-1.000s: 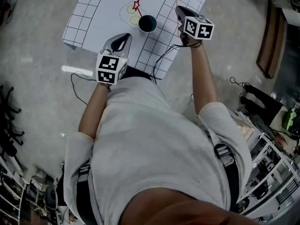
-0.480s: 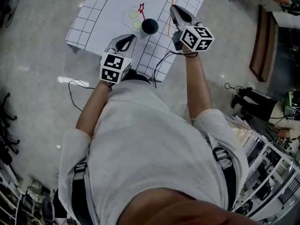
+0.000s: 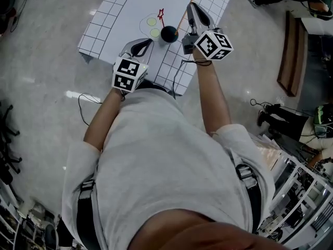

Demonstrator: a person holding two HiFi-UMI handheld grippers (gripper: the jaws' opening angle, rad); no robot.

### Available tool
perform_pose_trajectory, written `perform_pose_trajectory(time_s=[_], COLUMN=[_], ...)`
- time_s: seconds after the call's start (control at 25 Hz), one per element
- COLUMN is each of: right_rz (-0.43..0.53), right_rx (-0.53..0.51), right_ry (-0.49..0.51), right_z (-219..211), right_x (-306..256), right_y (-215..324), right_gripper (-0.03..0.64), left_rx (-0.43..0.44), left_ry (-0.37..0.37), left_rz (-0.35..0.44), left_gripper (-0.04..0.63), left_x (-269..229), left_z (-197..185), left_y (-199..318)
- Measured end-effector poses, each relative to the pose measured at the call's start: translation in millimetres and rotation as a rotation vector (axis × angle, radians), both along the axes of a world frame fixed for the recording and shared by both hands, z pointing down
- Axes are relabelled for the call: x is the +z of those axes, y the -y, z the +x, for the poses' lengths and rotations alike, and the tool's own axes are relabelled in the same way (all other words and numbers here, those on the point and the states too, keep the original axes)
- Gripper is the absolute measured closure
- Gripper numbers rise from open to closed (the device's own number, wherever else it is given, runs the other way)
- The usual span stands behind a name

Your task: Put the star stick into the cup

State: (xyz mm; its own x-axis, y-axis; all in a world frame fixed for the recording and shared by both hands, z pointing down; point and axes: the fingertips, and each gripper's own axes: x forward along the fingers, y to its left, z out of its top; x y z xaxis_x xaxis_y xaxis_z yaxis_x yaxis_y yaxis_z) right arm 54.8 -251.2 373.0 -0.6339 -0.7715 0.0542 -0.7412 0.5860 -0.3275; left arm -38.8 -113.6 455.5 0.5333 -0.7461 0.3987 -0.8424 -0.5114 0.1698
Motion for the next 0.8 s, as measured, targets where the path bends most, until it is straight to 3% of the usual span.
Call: perform_pose_trajectory(time_s=[0.2, 0.8], right_rz=[-0.021, -0.151], right_rx=[0.017, 0.047], right_ry=[-0.016, -0.251], right_z=[-11, -14], right_x=[24, 99], right_y=[-2, -19], right_gripper=[0.601, 0.6], left_rx=[-0.013, -0.034], left_ry=[0.01, 0.008], left_rz=[-0.015, -0.062], left_gripper=[0.592, 0.592], left_x=[6, 25], left_z=[-7, -12], left_y=[1, 2])
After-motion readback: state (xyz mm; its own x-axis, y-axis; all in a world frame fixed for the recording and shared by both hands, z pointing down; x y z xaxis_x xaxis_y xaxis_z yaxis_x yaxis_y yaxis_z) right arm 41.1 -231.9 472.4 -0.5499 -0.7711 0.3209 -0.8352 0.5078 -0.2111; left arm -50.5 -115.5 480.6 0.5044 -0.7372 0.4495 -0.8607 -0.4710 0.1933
